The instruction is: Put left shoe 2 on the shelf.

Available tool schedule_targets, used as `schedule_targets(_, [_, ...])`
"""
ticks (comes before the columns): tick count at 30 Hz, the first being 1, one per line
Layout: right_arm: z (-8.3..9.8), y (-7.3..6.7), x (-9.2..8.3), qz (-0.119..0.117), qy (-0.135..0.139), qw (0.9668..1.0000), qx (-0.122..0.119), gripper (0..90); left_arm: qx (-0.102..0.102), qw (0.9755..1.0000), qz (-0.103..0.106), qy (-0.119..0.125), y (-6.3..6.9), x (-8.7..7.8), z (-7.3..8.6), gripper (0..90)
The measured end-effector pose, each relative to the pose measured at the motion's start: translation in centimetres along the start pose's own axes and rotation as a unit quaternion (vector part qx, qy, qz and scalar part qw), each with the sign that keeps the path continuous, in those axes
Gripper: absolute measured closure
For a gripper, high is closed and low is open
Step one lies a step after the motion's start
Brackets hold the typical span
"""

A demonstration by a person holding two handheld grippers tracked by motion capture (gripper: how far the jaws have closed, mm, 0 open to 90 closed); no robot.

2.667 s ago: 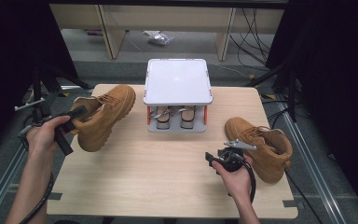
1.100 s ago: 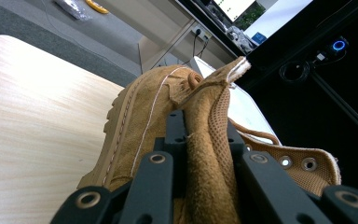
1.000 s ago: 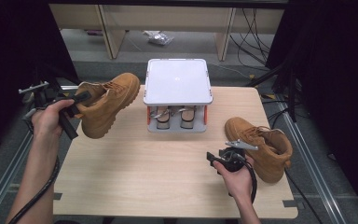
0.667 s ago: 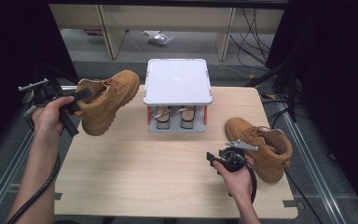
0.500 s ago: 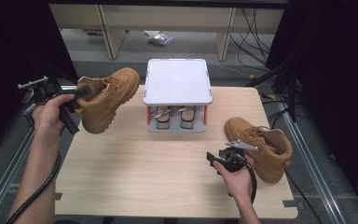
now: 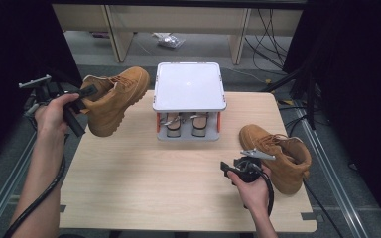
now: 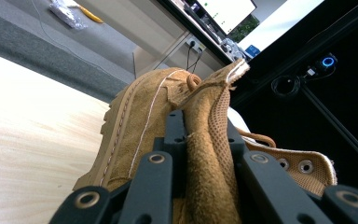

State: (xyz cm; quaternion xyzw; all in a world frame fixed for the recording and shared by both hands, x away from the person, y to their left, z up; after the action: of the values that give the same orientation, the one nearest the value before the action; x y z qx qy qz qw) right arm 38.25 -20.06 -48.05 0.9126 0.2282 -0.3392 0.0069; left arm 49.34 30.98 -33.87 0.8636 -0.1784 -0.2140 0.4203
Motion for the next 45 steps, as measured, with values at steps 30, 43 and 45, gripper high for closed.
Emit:
schedule_targets(30, [0.1,0.0,0.1,0.002,-0.003,1.0000,0.004,44.5,-0.009,0.9999,0.012,0.001,2.2,1.6,-0.8,78.4])
schedule_targets(43, [0.1,0.0,0.2,0.002,-0.004,1.0000,0.006,44.5,-0.009,0.9997,0.022,-0.001,3.6,2.6,-1.4,78.3])
schedule_targets(45, [0.1,0.0,0.1,0.009,-0.010,0.9999,0.005,44.6,-0.008,0.9997,0.024,-0.003,3.9,2.7,-1.5,78.3])
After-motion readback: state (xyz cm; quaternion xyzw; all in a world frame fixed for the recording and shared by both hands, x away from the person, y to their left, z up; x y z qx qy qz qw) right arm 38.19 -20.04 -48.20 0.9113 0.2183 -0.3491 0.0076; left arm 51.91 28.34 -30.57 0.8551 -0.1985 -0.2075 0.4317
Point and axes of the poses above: each handheld gripper's, and its own axes: x roughly forward along the jaws, z roughly out of its underside, y roughly to its right, the point moved 2 cm from there along x, roughly forward along the jaws, and after that the axes turned 9 degrees about -x, right-handed, at the moved point
